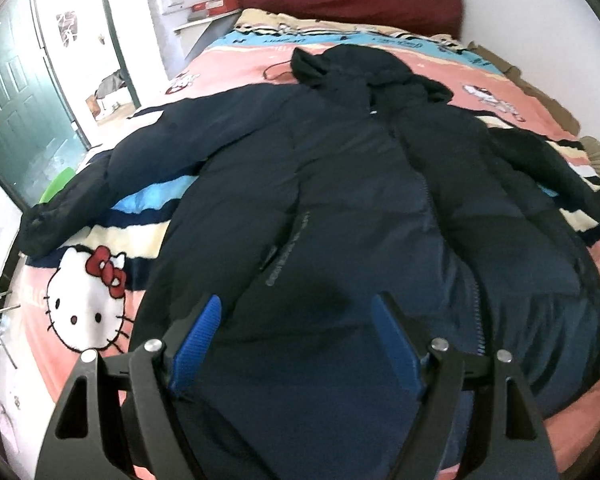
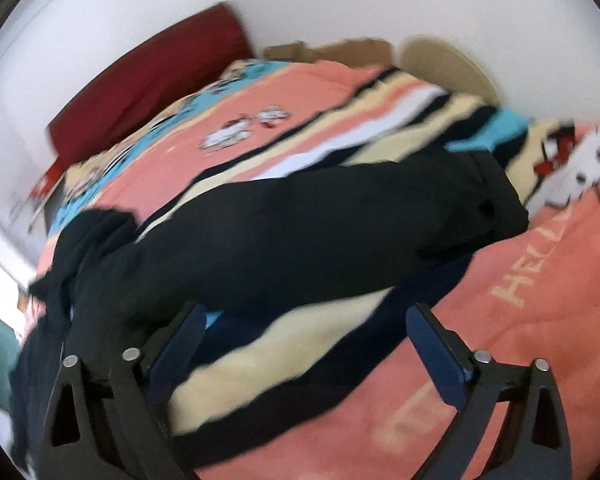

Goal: Fold large clothes
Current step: 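Grasp the jacket sleeve with the right gripper and lift it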

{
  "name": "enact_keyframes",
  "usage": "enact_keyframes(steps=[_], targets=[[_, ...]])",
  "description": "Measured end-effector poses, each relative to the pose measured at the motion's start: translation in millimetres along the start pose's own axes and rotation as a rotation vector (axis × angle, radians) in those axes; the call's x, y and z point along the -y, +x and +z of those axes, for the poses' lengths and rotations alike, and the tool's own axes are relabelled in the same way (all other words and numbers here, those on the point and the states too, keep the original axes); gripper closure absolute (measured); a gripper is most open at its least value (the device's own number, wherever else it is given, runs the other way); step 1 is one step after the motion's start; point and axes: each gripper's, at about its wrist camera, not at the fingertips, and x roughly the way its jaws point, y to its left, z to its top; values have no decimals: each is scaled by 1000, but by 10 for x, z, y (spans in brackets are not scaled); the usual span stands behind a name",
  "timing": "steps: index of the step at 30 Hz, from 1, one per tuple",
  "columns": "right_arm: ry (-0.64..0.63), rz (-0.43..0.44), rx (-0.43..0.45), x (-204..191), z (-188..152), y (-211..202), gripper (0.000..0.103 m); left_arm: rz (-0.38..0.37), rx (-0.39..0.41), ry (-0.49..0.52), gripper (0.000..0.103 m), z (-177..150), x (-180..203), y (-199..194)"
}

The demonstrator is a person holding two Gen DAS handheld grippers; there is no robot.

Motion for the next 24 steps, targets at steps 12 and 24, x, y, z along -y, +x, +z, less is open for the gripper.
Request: enact_keyframes(steps=[12, 24], targets=[[316, 24, -21, 908, 352, 552, 21, 23, -47, 18, 26, 28, 90, 214], [430, 7, 38, 1087, 474, 617, 86, 19, -59, 32, 26, 16, 139, 274]])
